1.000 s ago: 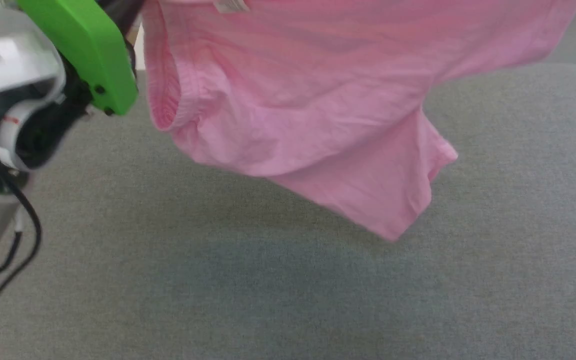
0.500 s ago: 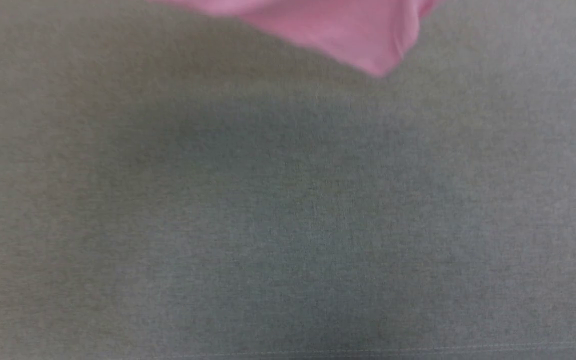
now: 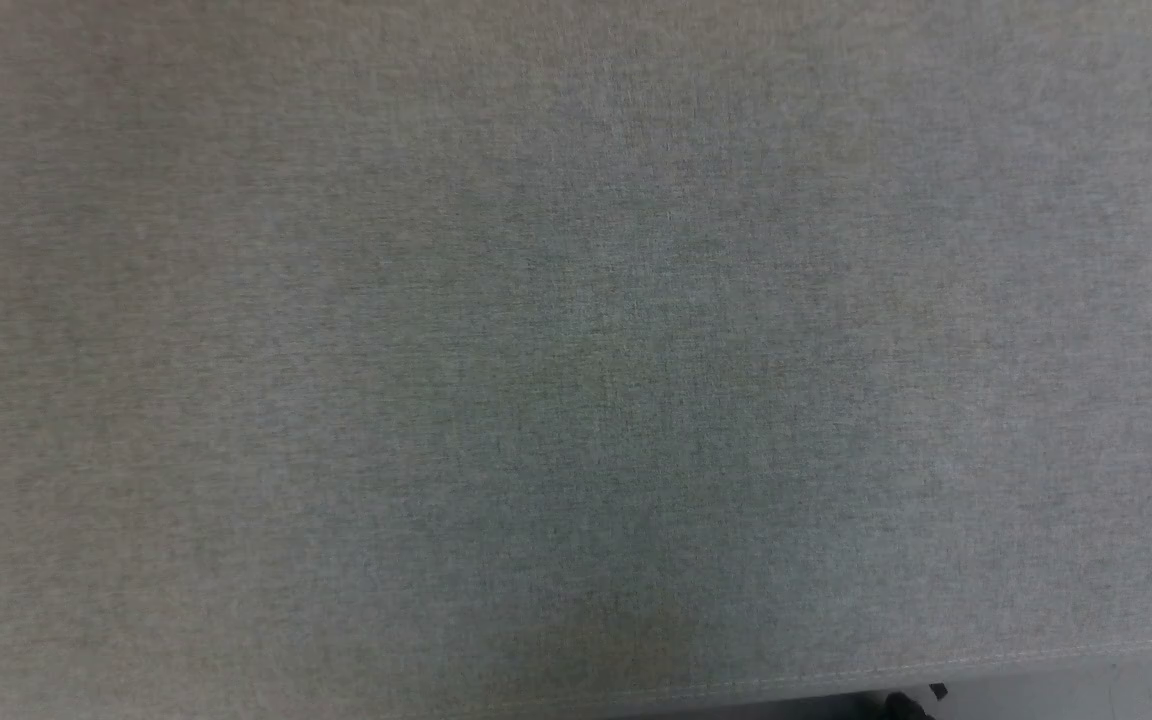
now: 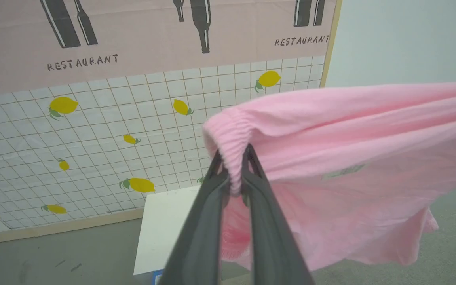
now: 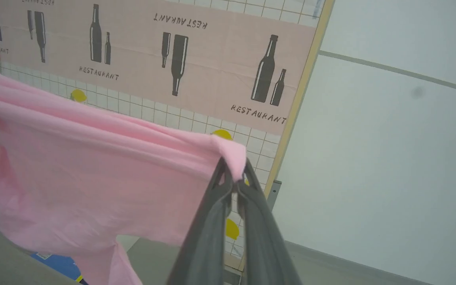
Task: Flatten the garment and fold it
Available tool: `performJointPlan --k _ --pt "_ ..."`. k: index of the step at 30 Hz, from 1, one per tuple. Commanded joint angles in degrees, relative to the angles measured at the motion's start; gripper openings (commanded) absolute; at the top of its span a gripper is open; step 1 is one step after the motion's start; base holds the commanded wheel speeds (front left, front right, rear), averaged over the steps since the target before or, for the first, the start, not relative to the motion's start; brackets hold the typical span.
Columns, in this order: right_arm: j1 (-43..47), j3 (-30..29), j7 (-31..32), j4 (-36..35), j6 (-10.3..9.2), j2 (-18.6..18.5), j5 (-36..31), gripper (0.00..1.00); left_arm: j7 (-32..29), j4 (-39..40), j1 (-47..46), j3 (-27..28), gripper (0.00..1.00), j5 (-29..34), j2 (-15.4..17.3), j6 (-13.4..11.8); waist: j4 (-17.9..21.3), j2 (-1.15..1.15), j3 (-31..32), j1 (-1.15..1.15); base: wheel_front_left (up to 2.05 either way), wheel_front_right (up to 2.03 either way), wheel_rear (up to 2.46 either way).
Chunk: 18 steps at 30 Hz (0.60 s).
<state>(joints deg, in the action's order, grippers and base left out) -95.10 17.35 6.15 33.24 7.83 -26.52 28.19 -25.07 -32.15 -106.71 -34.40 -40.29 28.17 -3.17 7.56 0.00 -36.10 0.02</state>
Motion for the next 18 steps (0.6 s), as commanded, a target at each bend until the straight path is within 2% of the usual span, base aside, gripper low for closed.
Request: performJointPlan --k 1,8,13,18 --pt "-1.1 -1.7 -1.5 2.3 -0.34 -0.4 -0.3 0.00 1.5 -2.0 -1.1 0.4 0.00 1.0 0.8 -0.1 1.4 0.00 -3.4 -0.02 0.00 0.00 0.00" --pt "2.5 0.2 -5.3 6.6 -0.34 1.7 -0.5 0.00 6.2 -6.5 3.8 -0.7 0.00 0.1 -2.1 1.2 0.3 0.00 -3.6 -0.02 0.00 0.00 0.00" --pt "11.7 3.7 -6.7 7.1 -0.34 1.6 0.8 0.00 8.7 -6.5 16.2 -1.6 0.00 -2.3 -4.0 0.4 -0.9 0.00 -0.5 -0.02 0.00 0.00 0.00" --pt "24.2 8.7 -7.0 4.7 -0.34 -0.8 3.5 0.00 9.6 -3.0 33.0 -4.0 0.00 -4.5 -4.6 -1.0 -2.0 0.00 5.0 -0.02 0.00 0.00 0.00"
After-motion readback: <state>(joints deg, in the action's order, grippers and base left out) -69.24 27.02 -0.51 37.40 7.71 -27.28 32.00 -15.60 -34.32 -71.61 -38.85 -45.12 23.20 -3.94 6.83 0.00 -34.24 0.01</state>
